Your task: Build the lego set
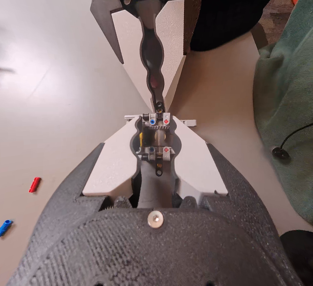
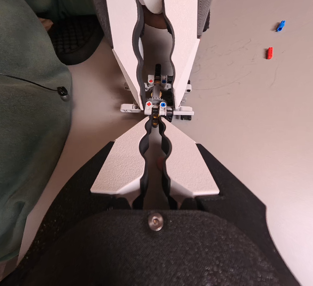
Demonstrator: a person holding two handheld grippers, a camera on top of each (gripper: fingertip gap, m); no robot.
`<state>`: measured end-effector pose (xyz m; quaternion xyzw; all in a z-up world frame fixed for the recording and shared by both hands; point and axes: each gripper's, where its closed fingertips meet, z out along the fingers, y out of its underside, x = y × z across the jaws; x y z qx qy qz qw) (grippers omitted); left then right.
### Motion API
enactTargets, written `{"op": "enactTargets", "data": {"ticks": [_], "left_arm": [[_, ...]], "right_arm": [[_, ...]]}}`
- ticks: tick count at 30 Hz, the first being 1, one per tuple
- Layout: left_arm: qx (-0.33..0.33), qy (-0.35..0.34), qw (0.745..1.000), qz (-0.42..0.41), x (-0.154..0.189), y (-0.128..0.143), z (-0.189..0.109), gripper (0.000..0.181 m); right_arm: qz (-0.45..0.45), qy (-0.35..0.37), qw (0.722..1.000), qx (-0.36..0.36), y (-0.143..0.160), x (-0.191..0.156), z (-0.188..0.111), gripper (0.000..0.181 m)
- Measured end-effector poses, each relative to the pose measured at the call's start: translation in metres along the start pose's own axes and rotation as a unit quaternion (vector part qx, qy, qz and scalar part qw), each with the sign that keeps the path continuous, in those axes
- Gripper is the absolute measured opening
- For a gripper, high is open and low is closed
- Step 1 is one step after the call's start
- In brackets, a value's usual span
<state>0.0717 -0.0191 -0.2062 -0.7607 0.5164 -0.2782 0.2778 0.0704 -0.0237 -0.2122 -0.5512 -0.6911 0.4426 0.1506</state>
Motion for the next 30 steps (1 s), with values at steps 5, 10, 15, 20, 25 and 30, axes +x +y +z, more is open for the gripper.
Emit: {"op": "enactTargets", "data": {"ticks": [5,10,15,20,25,30], "left_arm": [[0.000,0.004,1.000,0.023,0.006,0.001,0.003,0.022],[0.002,-0.001,0.999,0.033,0.007,0.000,0.004,0.021],[0.003,-0.001,0.999,0.047,0.010,0.001,0.004,0.021],[0.008,-0.002,0.999,0.049,0.011,0.001,0.004,0.022],[0.011,-0.004,0.999,0.048,0.011,0.001,0.004,0.022],[0.014,-0.006,0.999,0.049,0.011,0.001,0.004,0.021]], "right_arm": [[0.019,-0.004,1.000,-0.009,0.003,-0.001,-0.001,0.007],[0.015,0.000,1.000,-0.022,0.005,-0.003,-0.001,0.007],[0.001,0.003,1.000,-0.029,0.007,-0.004,-0.002,0.008],[-0.012,0.008,0.999,-0.031,0.007,-0.005,-0.002,0.010],[-0.047,0.021,0.998,-0.028,0.008,-0.004,-0.005,0.016],[-0.065,0.023,0.997,-0.018,0.005,-0.007,-0.006,0.016]]}}
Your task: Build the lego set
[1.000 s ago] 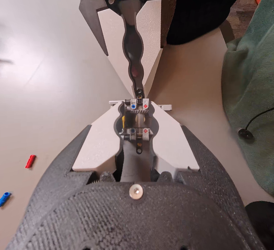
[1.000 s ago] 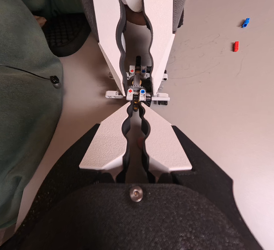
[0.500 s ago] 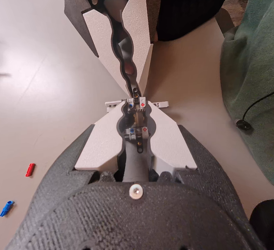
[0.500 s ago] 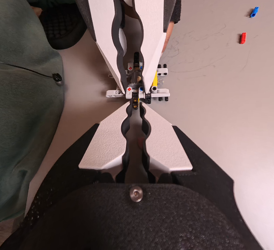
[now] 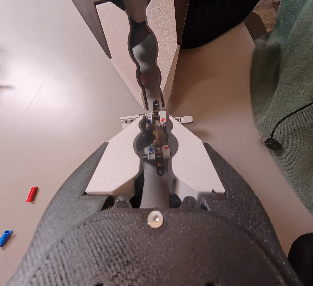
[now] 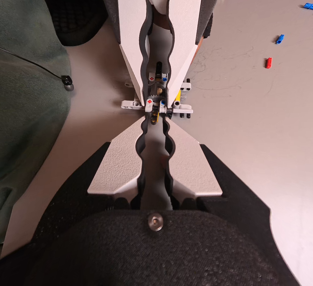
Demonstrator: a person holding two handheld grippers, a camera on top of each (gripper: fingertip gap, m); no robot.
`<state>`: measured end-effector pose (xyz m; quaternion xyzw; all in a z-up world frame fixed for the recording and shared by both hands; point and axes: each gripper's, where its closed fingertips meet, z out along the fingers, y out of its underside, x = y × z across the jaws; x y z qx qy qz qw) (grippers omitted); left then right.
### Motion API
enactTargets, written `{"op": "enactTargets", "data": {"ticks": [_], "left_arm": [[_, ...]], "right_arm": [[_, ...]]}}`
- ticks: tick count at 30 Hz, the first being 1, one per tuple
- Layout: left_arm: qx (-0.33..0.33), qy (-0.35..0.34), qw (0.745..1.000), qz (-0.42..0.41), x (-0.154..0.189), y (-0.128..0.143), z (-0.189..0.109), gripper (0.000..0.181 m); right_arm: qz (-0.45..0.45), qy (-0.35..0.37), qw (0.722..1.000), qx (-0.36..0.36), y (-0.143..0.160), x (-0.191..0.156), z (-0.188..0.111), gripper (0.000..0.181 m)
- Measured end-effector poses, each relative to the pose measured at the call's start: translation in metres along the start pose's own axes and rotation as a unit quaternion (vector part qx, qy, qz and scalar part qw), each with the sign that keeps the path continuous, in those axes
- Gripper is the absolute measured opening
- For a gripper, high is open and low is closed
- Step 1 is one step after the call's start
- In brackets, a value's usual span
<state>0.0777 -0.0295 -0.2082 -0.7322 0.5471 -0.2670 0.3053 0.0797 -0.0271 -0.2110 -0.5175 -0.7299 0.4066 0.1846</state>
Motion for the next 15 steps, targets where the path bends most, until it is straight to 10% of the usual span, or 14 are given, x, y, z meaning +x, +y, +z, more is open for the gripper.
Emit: {"op": "enactTargets", "data": {"ticks": [15], "left_arm": [[0.005,0.003,1.000,0.004,0.0019,-0.0002,0.0002,0.022]], "right_arm": [[0.005,-0.007,1.000,0.007,-0.0010,-0.0025,0.0000,0.007]]}}
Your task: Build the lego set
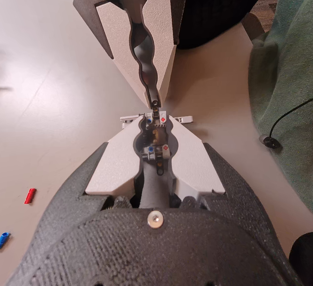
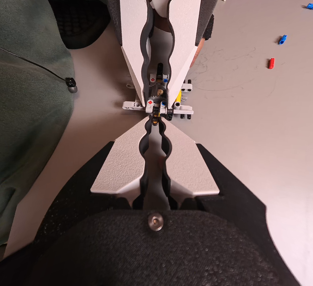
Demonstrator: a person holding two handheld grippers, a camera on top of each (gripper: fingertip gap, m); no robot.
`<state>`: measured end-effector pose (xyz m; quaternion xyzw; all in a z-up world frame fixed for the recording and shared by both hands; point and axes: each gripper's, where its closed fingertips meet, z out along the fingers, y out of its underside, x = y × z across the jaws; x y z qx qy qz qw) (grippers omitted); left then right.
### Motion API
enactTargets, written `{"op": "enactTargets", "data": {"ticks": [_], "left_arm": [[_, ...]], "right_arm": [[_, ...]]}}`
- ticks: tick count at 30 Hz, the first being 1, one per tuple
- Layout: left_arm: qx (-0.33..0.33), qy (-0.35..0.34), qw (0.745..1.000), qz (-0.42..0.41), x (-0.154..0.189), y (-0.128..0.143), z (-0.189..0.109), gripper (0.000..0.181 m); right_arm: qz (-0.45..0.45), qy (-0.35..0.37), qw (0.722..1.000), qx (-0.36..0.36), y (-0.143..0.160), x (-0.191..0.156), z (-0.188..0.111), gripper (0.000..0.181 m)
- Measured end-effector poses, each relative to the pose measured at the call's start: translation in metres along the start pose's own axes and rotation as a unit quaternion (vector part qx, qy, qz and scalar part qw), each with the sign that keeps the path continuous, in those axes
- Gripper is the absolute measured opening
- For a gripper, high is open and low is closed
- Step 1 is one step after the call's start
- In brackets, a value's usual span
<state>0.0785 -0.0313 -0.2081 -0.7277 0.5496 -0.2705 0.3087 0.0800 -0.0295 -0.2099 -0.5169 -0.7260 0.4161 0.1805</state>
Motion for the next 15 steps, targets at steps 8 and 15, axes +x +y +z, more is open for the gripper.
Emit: {"op": "enactTargets", "data": {"ticks": [8,15], "left_arm": [[0.003,0.001,1.000,-0.001,0.0008,0.0005,-0.0005,0.022],[0.006,-0.003,1.000,-0.005,0.0001,0.0005,-0.0008,0.022]], "right_arm": [[0.011,-0.002,1.000,0.001,0.0023,-0.0002,-0.0006,0.006],[0.005,0.006,1.000,-0.001,0.0018,0.0006,-0.0003,0.006]]}}
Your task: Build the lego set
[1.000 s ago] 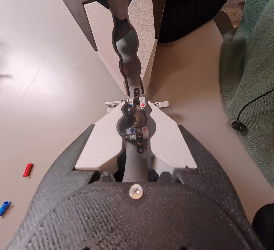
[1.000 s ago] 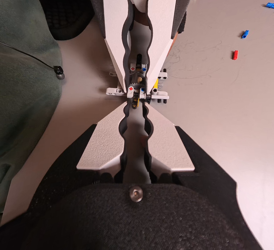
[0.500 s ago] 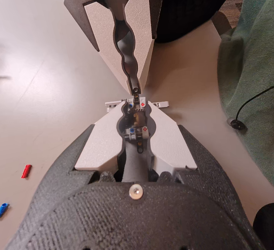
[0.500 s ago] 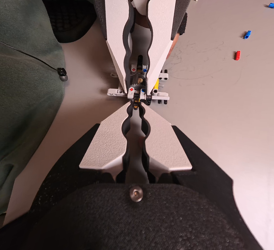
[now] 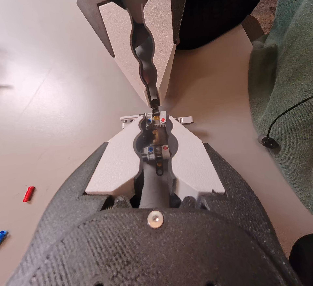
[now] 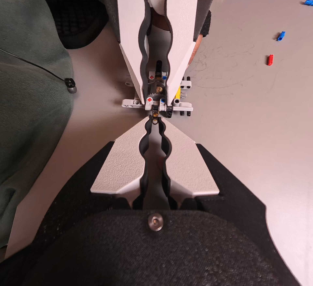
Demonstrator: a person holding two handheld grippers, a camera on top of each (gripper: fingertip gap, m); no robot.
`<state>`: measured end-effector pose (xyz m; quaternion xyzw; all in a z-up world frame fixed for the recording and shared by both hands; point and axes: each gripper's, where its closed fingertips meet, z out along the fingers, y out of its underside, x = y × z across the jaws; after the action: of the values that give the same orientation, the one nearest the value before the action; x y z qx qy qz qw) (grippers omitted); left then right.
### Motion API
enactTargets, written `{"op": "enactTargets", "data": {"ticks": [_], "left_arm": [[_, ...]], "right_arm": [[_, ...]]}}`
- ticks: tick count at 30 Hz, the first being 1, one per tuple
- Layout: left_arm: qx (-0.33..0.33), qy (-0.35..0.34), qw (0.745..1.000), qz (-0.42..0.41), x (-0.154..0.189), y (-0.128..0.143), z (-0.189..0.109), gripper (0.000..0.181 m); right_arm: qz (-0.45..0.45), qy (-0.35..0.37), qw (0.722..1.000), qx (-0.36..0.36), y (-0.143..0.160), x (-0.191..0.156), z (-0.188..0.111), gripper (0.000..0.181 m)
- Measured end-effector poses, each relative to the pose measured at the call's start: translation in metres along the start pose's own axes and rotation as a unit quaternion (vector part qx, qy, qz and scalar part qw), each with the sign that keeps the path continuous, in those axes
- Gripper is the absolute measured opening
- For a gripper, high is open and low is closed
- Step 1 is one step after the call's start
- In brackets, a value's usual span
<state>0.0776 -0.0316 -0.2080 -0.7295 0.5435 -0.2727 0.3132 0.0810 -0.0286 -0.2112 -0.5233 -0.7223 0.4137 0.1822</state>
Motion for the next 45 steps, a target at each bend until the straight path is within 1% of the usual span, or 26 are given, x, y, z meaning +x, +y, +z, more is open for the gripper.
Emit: {"op": "enactTargets", "data": {"ticks": [10,16,20,23,40,45], "left_arm": [[0.003,-0.006,1.000,-0.006,-0.0013,0.0013,-0.0012,0.022],[0.008,-0.010,1.000,-0.008,-0.0013,0.0014,-0.0010,0.022],[0.002,-0.017,1.000,-0.001,-0.0009,0.0027,0.0001,0.024],[-0.001,-0.023,1.000,0.002,-0.0012,0.0042,0.0008,0.022],[0.009,-0.025,1.000,0.005,-0.0014,0.0050,0.0008,0.022],[0.015,-0.024,1.000,0.002,-0.0015,0.0051,0.0005,0.022]], "right_arm": [[-0.009,0.043,0.998,-0.043,-0.0005,0.0016,0.0016,0.006],[-0.010,0.042,0.996,-0.076,0.0005,0.0014,0.0019,0.005],[-0.018,0.039,0.993,-0.110,0.0025,0.0003,0.0034,0.005],[-0.024,0.043,0.990,-0.130,0.0040,0.0017,0.0043,0.005],[-0.004,0.038,0.996,-0.086,0.0031,0.0018,0.0047,0.006],[-0.016,0.039,0.997,-0.068,0.0010,0.0028,-0.0013,0.020]]}}
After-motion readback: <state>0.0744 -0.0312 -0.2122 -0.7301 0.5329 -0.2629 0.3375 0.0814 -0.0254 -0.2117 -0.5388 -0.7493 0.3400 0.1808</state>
